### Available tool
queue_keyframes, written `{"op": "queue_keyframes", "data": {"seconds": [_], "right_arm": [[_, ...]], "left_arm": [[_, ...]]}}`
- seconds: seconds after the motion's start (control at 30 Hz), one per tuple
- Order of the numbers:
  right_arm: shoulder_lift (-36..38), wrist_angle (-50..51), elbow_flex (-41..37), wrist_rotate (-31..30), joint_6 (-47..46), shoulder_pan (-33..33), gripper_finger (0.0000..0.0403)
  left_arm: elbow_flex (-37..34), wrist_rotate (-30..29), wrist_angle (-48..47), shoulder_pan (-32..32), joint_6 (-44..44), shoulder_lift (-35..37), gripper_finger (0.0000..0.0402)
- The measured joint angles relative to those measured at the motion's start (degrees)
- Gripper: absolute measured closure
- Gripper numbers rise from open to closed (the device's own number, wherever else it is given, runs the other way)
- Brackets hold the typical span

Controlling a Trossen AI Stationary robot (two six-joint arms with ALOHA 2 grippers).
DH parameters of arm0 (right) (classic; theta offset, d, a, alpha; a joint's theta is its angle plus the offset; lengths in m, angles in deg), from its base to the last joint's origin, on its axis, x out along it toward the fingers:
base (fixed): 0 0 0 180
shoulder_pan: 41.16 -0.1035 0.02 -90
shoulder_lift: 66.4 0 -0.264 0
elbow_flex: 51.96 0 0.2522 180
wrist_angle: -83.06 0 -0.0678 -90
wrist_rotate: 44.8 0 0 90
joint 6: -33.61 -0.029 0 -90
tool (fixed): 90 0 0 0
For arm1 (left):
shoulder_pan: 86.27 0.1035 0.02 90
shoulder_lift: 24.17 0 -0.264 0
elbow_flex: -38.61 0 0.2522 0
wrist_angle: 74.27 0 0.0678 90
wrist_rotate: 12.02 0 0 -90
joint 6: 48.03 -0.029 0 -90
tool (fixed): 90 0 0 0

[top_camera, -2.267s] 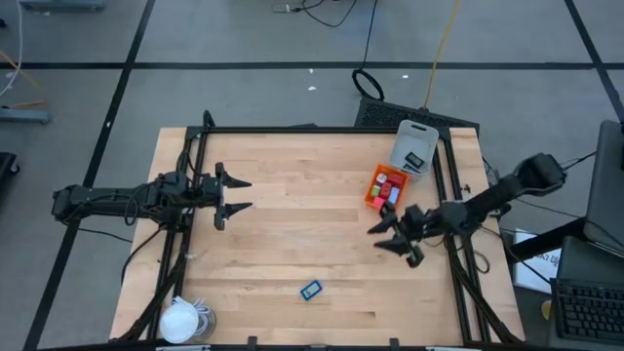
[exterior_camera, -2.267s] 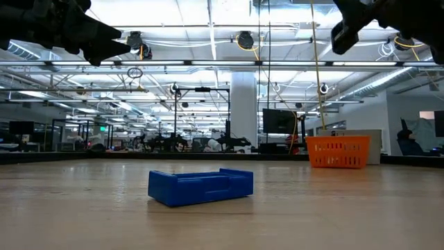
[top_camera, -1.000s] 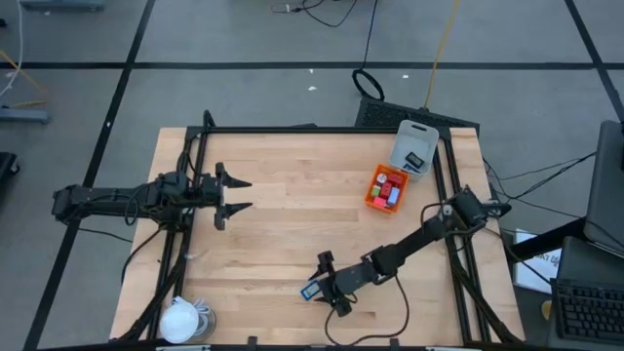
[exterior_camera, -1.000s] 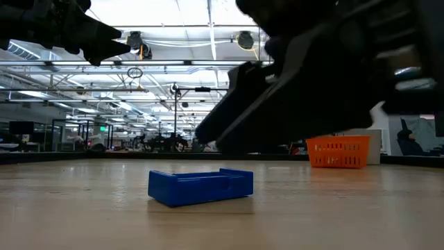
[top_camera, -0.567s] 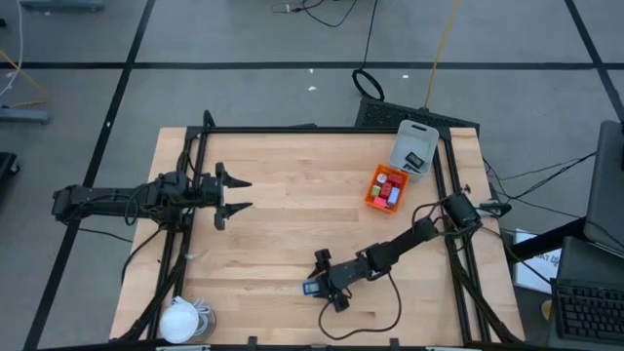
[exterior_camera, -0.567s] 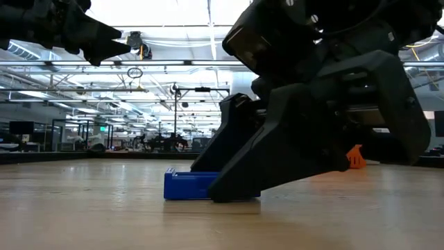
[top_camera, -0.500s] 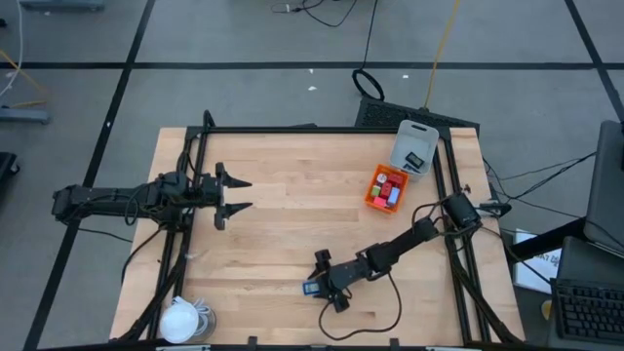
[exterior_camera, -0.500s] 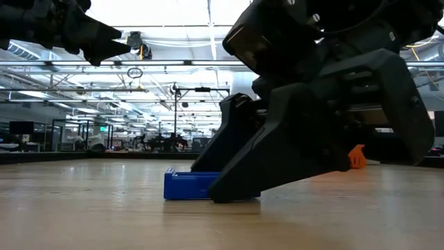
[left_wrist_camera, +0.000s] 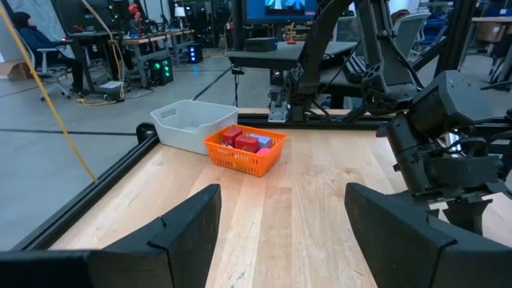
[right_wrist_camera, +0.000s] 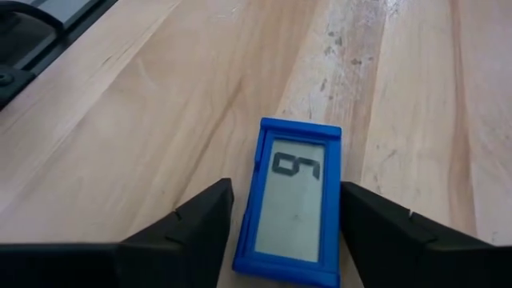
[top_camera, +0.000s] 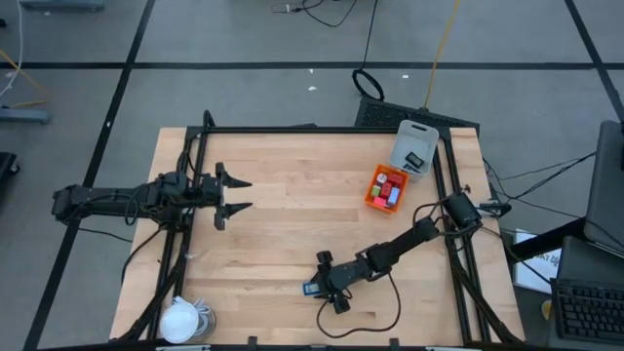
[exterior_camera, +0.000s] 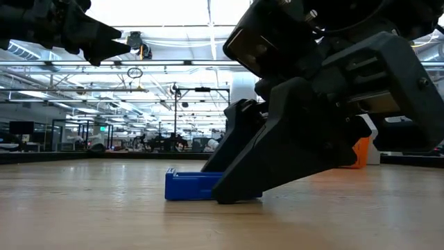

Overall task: Pick & Place Office items
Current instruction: Put the blue digital clock into the gray bin

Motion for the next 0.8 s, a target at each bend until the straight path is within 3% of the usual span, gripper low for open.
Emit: {"op": "queue_keyframes", "data": {"seconds": [0.8], "right_arm": [[-0.1,0.4,-0.1,-2.3,0.3,0.0,0.0240]], "left_arm": [[0.0,0.0,0.0,0.0,0.0,0.0,0.0131]]}}
